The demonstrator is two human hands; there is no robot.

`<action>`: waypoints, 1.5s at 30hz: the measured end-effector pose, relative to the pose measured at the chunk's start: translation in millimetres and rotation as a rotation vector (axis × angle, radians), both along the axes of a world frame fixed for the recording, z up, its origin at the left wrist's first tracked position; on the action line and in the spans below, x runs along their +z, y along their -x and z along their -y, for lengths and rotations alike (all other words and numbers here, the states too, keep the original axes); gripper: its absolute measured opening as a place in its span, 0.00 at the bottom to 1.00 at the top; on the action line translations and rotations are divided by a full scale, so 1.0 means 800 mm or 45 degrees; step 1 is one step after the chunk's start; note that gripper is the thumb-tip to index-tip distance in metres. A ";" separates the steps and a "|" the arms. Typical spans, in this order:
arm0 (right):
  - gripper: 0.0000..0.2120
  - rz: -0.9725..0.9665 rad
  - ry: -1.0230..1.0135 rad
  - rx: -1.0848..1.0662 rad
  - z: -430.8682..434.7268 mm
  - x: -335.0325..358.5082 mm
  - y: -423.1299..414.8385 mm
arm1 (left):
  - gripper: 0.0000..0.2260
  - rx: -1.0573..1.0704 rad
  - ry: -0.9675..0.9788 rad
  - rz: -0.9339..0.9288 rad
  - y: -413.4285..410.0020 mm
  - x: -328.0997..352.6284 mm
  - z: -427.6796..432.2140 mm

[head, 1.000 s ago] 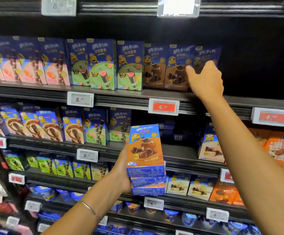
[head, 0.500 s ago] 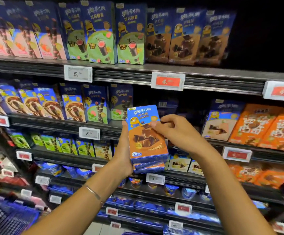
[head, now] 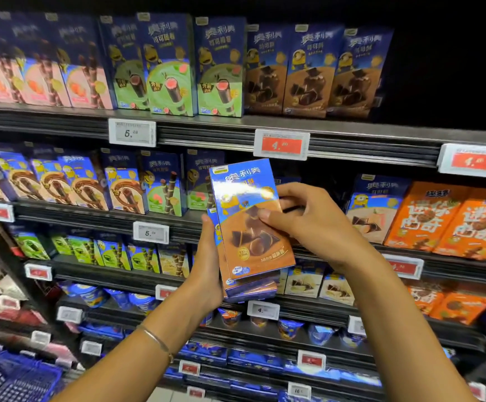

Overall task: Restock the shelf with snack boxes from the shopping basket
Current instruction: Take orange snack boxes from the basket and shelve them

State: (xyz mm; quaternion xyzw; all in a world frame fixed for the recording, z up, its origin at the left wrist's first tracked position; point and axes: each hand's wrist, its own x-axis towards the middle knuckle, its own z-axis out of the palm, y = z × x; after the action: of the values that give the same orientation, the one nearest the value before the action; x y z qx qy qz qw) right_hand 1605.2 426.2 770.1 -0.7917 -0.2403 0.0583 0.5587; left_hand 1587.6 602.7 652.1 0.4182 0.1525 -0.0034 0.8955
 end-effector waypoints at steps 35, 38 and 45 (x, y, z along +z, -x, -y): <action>0.16 0.563 0.294 -1.062 0.074 0.154 -0.197 | 0.39 -0.072 -0.066 -0.150 -0.010 0.042 0.036; 0.16 0.518 0.370 -1.064 0.071 0.160 -0.200 | 0.38 -0.072 -0.072 -0.154 -0.010 0.041 0.036; 0.14 0.440 0.426 -1.089 0.067 0.161 -0.204 | 0.38 -0.085 -0.017 -0.153 -0.014 0.034 0.040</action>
State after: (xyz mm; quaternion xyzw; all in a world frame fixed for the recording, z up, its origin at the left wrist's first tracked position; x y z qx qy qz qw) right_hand 1768.1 373.0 899.2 -0.8964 0.0298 -0.2706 0.3498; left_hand 1599.1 570.9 679.7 0.4279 0.1920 -0.0573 0.8813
